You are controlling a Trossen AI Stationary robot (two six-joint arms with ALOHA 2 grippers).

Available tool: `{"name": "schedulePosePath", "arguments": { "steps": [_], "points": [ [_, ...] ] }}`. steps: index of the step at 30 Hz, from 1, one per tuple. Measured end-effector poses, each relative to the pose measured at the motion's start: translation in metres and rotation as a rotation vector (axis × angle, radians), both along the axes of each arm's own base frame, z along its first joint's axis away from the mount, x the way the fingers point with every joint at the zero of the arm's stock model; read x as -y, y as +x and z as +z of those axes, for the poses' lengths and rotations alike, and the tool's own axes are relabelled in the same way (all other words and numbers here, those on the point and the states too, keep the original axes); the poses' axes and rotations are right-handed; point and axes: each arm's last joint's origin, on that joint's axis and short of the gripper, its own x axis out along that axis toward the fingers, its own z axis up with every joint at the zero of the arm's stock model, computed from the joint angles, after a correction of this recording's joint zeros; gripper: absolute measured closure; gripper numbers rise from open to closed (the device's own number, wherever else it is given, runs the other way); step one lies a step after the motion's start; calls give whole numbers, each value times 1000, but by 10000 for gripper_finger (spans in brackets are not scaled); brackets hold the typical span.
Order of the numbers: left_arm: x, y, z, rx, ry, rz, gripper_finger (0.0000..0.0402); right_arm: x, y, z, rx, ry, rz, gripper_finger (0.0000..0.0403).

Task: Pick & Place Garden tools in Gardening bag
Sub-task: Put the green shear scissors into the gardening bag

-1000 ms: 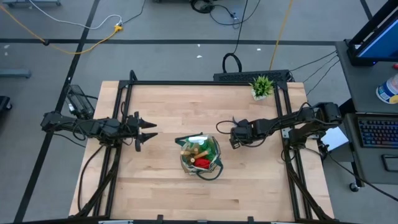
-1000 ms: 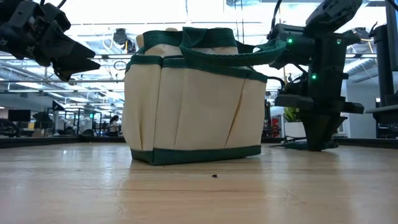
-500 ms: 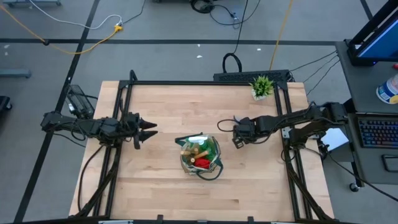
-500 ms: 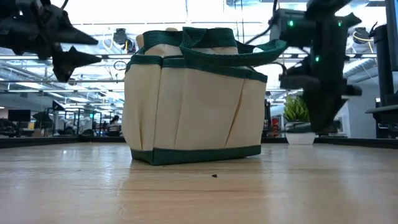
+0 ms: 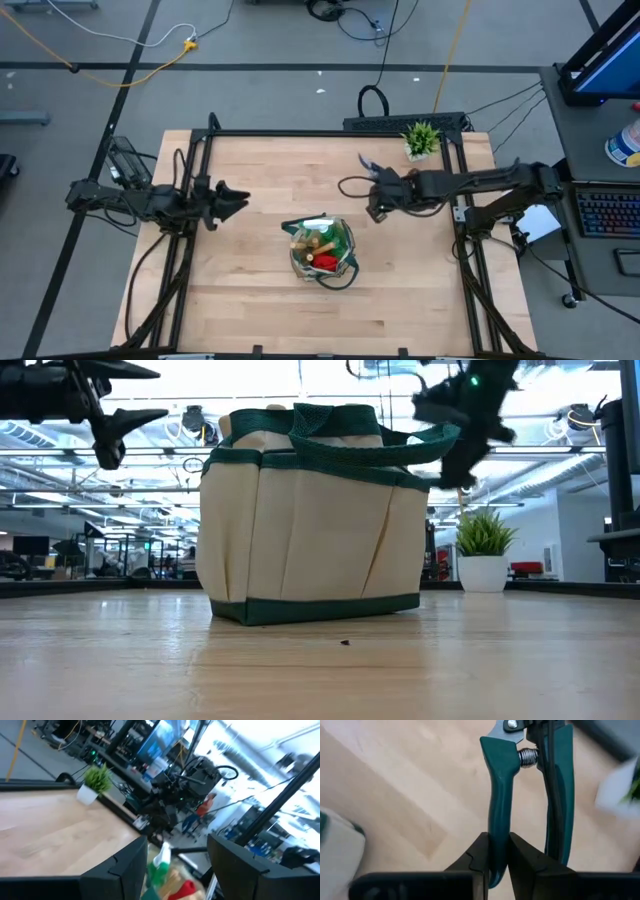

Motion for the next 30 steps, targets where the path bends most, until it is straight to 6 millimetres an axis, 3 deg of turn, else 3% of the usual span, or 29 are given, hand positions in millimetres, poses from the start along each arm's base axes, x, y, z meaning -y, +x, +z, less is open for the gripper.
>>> {"name": "schedulePosePath", "arguments": {
  "steps": [8,17,30],
  "points": [
    [0,-2,9,100,-40,-3,190,5,15,45,17,-287,197,367],
    [0,-2,11,125,-64,-7,190,7,38,71,-25,-634,477,367],
    [-1,-3,13,172,-252,-44,190,10,56,109,-279,-1120,639,367]
  ]
}}
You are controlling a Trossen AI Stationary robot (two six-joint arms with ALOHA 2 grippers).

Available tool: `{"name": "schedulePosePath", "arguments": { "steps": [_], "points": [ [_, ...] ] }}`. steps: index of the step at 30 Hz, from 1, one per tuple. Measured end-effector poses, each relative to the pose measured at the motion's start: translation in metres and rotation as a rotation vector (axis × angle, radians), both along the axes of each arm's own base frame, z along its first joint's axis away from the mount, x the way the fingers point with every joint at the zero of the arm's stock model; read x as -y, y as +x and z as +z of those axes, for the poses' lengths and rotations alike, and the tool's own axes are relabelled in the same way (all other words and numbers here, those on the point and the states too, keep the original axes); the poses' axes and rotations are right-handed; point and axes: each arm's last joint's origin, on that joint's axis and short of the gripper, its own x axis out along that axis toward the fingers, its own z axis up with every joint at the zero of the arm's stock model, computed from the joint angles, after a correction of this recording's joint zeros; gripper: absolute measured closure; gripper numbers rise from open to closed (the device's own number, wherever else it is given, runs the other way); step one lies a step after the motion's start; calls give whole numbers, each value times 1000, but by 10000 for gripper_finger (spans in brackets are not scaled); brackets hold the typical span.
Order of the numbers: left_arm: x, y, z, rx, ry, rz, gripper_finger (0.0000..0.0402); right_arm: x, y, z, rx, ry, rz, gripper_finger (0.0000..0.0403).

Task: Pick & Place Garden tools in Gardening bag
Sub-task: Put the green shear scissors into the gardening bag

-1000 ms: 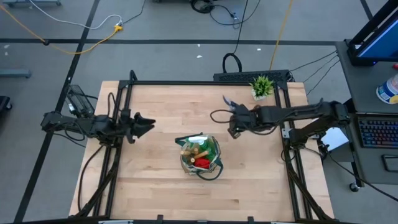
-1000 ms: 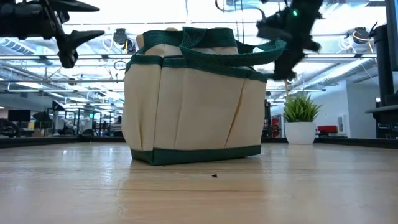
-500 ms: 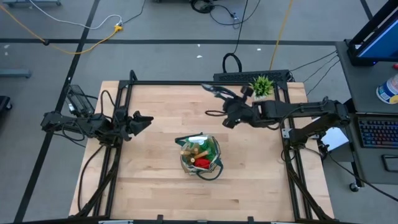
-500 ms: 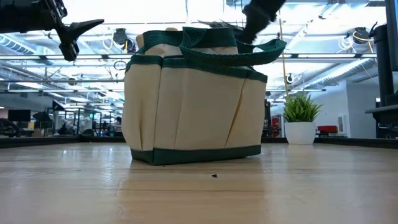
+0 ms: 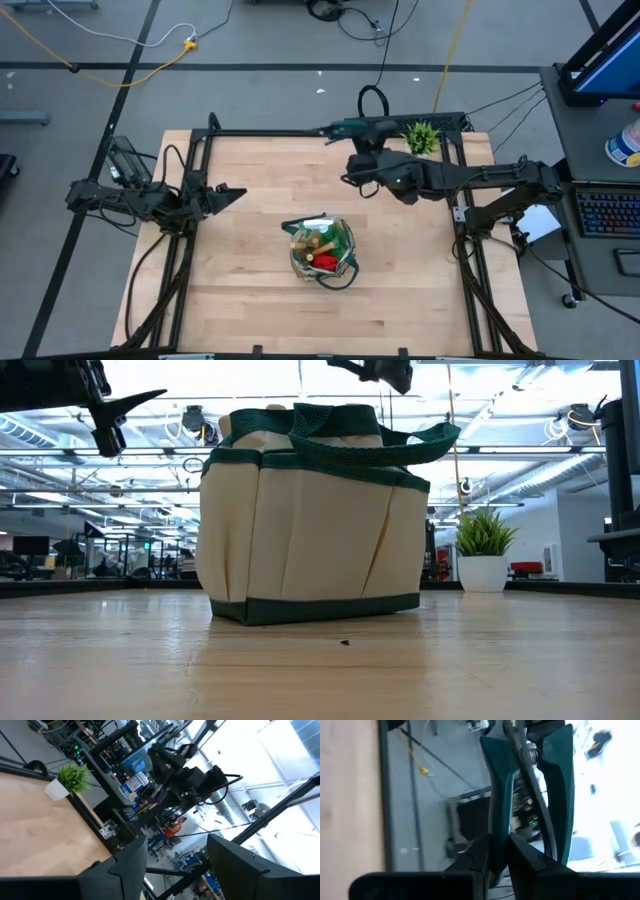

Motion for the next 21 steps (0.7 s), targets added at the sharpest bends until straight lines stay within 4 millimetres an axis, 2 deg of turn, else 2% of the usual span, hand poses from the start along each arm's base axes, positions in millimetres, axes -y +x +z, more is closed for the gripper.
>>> {"name": "schedulePosePath", "arguments": {
  "steps": [7,21],
  "points": [
    [-1,0,0,9,-44,19,190,0,4,7,-183,-196,38,367],
    [-5,-4,9,101,-82,131,190,-1,29,-14,-609,-472,128,367]
  ]
}}
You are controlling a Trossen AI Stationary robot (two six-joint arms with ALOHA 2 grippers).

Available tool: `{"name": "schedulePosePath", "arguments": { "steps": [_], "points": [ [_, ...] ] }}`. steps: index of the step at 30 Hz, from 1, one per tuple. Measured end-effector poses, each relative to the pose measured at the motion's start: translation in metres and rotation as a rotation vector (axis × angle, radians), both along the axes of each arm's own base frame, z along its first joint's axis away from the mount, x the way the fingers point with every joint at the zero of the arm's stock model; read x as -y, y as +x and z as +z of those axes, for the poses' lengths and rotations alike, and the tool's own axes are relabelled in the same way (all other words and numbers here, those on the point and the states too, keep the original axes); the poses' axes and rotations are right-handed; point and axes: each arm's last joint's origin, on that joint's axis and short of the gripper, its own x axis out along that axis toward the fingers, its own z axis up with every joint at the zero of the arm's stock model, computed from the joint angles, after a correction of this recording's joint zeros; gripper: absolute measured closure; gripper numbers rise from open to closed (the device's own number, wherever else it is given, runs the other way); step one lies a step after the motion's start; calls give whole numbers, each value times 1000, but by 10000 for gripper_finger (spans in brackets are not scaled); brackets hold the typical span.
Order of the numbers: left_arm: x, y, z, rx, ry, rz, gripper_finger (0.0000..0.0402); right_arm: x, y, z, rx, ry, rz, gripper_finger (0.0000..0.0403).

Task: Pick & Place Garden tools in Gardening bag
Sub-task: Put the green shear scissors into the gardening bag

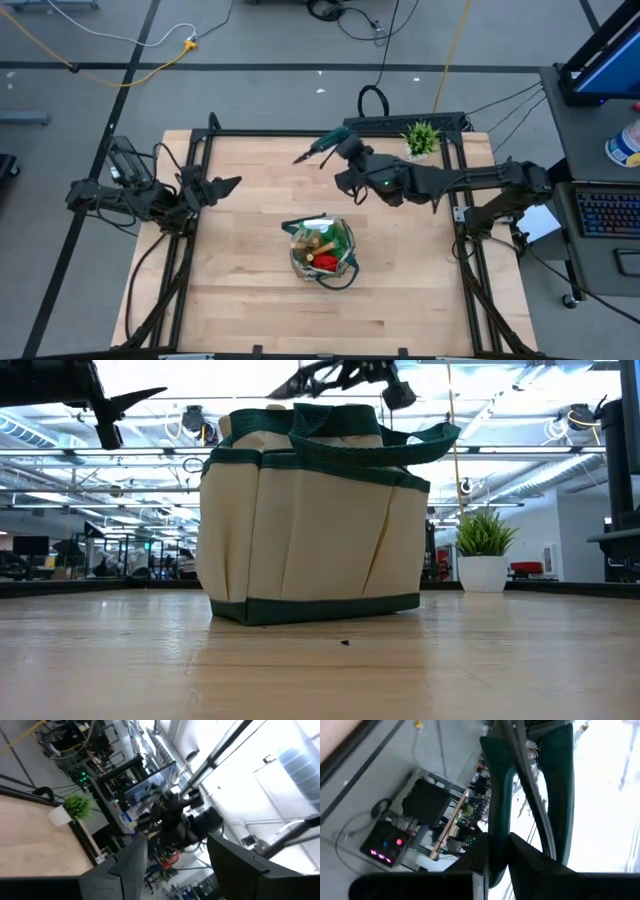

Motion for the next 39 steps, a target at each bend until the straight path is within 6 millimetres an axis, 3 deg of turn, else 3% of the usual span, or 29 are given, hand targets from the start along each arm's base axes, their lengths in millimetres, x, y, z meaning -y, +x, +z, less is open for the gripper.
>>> {"name": "schedulePosePath", "arguments": {
  "steps": [8,18,29,39],
  "points": [
    [1,12,9,-64,14,44,190,-4,15,-18,-122,-44,74,367],
    [8,50,63,-253,184,71,190,-8,27,-35,-191,-58,95,367],
    [11,88,111,-524,335,69,190,-19,30,-36,-192,-67,155,367],
    [-2,130,126,-690,391,-5,190,-29,30,-37,-196,-67,203,367]
  ]
}}
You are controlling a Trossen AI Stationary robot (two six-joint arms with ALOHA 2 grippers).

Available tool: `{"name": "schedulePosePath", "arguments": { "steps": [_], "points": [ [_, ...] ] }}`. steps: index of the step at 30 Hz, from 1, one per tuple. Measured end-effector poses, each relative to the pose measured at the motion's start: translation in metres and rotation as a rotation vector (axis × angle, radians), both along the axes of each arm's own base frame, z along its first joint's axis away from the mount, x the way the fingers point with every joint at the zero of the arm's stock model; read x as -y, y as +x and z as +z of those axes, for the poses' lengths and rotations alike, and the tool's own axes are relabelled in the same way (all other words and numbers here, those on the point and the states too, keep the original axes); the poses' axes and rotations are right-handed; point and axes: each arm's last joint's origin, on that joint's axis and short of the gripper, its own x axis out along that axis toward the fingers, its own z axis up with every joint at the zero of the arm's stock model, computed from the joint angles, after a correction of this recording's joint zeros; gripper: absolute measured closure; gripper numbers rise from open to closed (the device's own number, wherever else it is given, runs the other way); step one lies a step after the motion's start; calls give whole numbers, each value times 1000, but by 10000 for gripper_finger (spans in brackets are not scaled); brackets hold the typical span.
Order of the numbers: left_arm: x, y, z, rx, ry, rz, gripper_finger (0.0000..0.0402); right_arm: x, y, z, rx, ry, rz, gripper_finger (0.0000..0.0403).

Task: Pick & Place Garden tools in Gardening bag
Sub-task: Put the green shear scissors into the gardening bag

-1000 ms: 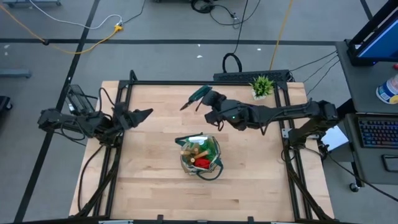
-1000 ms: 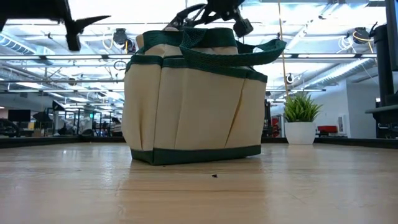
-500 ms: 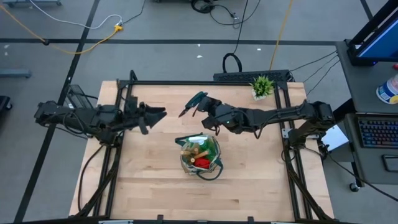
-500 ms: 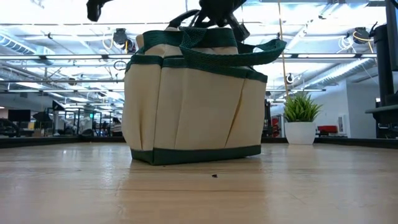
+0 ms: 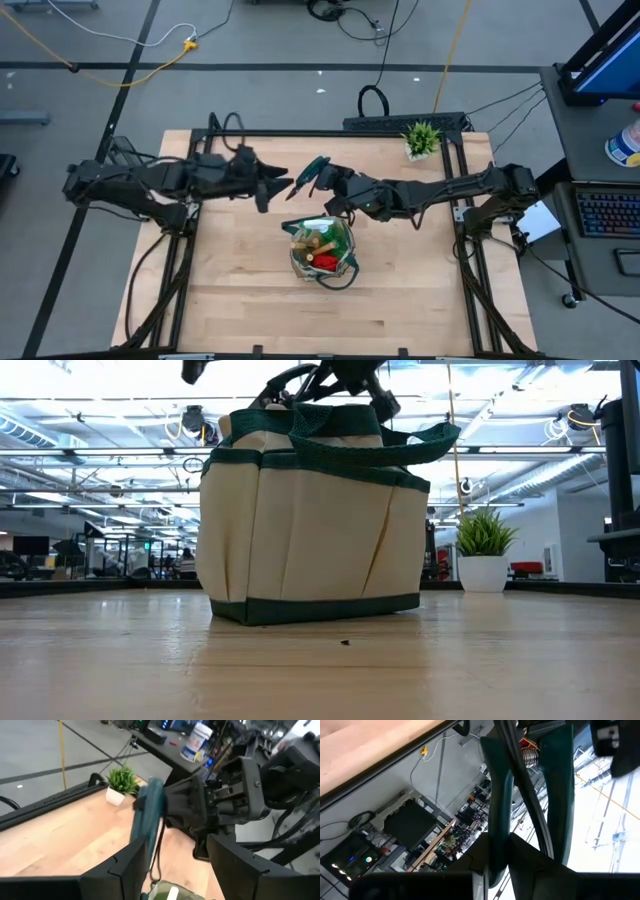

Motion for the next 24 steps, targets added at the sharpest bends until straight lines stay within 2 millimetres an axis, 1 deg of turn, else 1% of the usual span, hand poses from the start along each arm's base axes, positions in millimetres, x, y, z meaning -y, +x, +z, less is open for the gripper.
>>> {"name": "schedulePosePath", "arguments": {
  "steps": [3,10,17,19,24],
  "points": [
    [-2,12,5,-33,35,-31,190,-2,0,0,-2,0,4,367],
    [-6,40,13,-176,115,-51,190,-2,0,0,-1,1,5,367],
    [-14,61,14,-329,159,-43,190,-2,0,-2,-16,-2,-2,367],
    [-16,65,14,-361,181,-48,190,-1,-1,-4,-35,-4,-8,367],
    [-21,64,15,-389,221,-53,190,-2,-1,-3,-2,26,-1,367]
  ]
}}
